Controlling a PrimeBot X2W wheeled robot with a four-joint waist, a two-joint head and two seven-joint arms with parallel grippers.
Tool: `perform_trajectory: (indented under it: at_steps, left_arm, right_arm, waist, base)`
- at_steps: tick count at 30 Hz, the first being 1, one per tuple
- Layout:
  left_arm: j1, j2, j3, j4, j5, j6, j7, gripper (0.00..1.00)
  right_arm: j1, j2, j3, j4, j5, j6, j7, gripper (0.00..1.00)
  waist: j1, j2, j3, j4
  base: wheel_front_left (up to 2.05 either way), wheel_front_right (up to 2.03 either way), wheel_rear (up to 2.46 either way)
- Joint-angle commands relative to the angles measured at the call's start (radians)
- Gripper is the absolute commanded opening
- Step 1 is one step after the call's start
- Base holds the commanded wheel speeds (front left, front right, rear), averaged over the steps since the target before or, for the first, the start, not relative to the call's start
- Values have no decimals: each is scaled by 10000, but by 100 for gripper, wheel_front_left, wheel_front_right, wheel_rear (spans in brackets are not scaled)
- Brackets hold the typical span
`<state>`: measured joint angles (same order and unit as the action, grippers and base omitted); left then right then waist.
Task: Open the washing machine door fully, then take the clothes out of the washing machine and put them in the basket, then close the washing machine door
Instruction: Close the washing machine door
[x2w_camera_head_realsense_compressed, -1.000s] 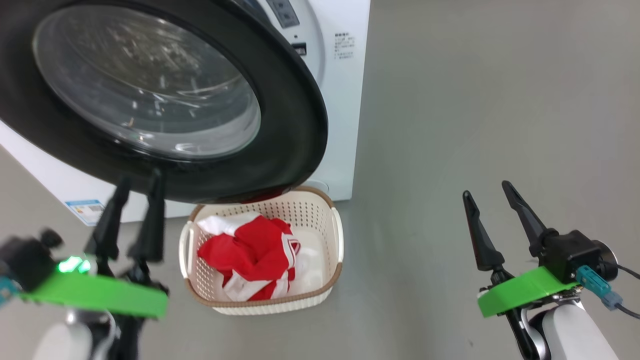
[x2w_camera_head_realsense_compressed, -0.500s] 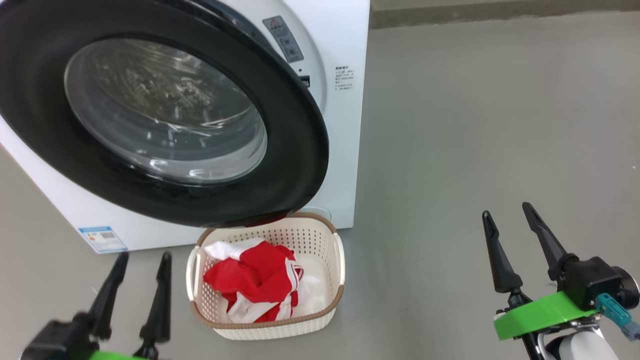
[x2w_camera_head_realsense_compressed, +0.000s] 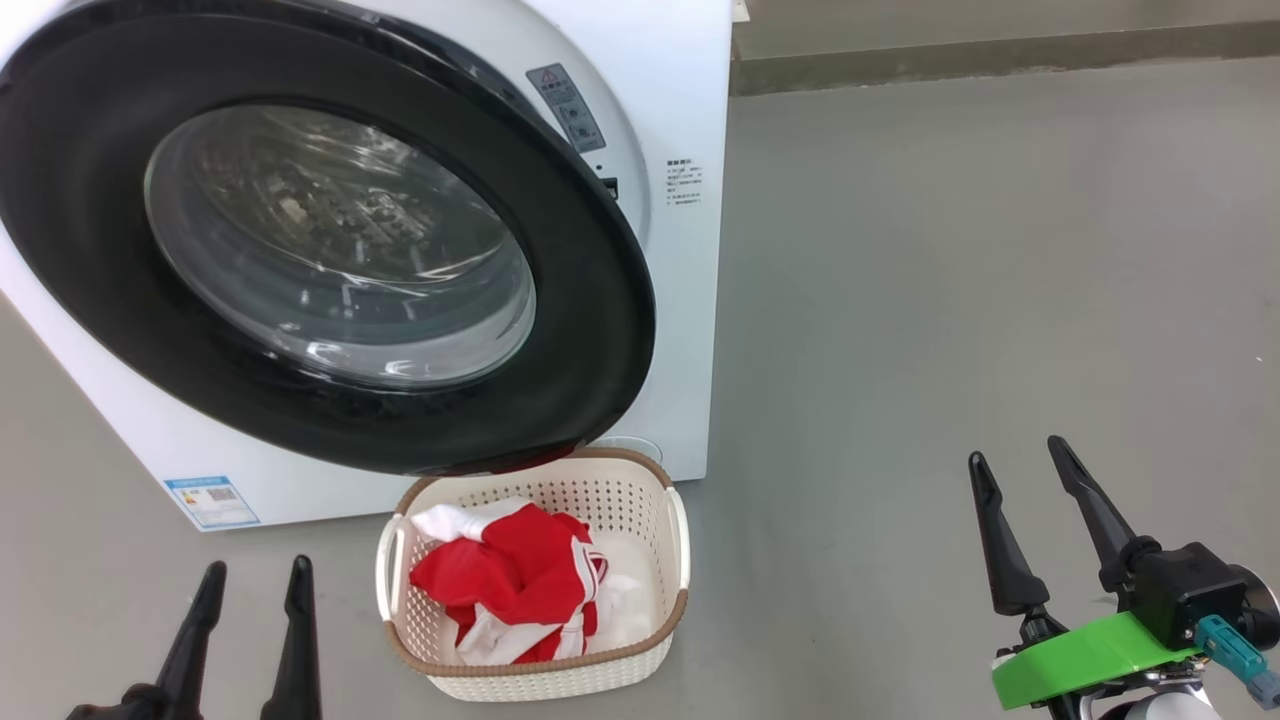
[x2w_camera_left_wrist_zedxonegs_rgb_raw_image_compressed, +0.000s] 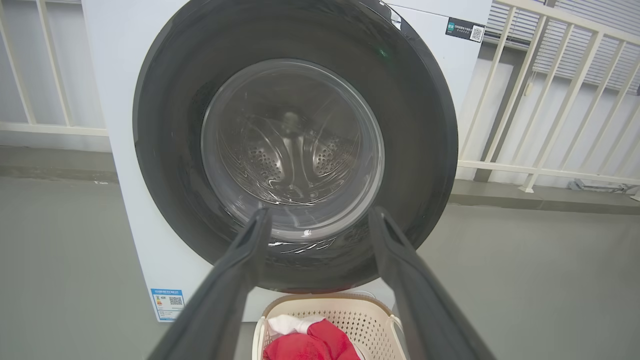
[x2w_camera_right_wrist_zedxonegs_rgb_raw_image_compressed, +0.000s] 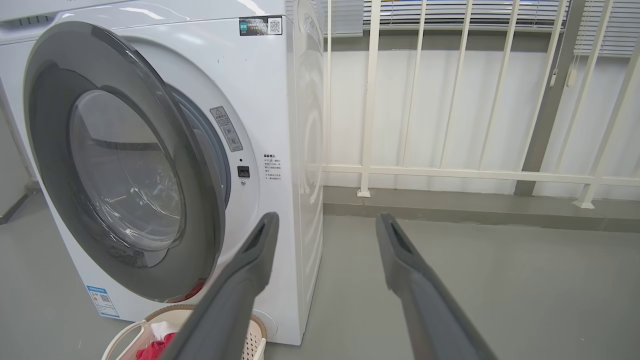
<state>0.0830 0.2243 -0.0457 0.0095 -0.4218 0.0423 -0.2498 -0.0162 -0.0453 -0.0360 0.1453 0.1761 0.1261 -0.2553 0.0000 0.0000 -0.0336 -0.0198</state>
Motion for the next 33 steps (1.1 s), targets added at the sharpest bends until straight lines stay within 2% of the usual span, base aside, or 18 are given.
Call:
perform_trajectory:
  at_steps: [1,13,14,15,16,25,33]
  left_arm:
    - [-229,82,440,-270,229,-125,-118,100]
    - [-289,-272,543,-239,681,-512,-119,100]
    - [-306,-280,532,-230,708,-545,-119,100]
    - [-324,-289,523,-219,731,-575,-119,100]
    - [-343,-299,516,-207,750,-604,-119,100]
    - [-557,-460,379,-248,808,-813,-120,100]
    - [-787,-587,297,-441,830,-919,-120,100]
  right_arm:
    - [-111,-49,226,-200,10,46,-65,100]
    - [-249,-49,343,80,6,46,-65,100]
    - [-284,-49,360,123,-16,46,-65,82]
    - [-314,-49,409,210,-24,46,-65,47]
    - [-354,-49,472,322,-10,46,-65,0]
    - [-1406,-49,767,1573,-16,46,-65,0]
    - [-3063,-49,1194,2459,-100,46,-65,0]
  waist:
    - [0,0,-36,49]
    - [0,0,-12,204]
    - [0,0,1,228]
    - [0,0,13,255]
    - [0,0,28,284]
    - [0,0,252,684]
    - [0,0,770,1320]
  base:
    - [0,0,0]
    - [0,0,0]
    - [0,0,0]
    - [0,0,0]
    - [0,0,0]
    - [0,0,0]
    - [0,0,0]
